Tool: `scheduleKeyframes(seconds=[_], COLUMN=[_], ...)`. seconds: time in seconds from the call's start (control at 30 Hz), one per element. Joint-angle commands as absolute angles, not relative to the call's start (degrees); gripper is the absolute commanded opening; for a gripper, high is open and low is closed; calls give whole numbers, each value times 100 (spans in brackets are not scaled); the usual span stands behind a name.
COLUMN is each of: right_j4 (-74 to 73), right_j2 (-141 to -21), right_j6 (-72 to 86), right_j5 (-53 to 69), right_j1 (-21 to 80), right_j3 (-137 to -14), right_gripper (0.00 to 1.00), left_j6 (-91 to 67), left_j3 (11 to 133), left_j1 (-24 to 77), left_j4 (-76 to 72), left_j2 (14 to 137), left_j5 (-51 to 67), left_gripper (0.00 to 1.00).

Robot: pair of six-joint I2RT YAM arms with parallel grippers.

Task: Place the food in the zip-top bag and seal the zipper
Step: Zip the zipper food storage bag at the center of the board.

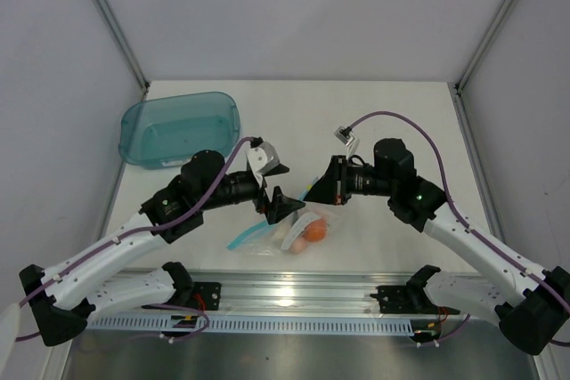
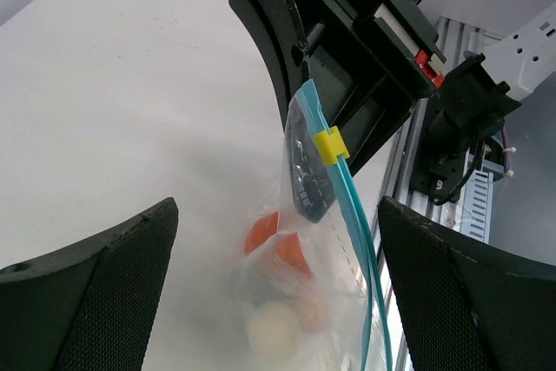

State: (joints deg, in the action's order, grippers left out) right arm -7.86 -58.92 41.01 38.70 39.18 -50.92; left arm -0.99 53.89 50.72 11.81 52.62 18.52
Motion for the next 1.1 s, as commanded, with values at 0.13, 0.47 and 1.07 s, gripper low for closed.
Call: scheduleKeyframes(seconds=[0.13,0.47,1.07], right_j4=[-826,-1300,-1424], right_j2=[-5766,-5792,-5300], right_j6=[4166,3877,1819], right_j5=[3622,3516,4709], right_j1=[4017,4043,4025], right_j3=[-5537,-5783,-5827], right_gripper=[0,0,38], left_j6=[88,-184,-852], left_j3=[5458,5634,5686], left_j1=[5106,5106,4438], left_j4=[1344,1749,1590], left_j2=[5361,5511,5554], left_j5=[2074,2162,5080], left_gripper=[85,5,1])
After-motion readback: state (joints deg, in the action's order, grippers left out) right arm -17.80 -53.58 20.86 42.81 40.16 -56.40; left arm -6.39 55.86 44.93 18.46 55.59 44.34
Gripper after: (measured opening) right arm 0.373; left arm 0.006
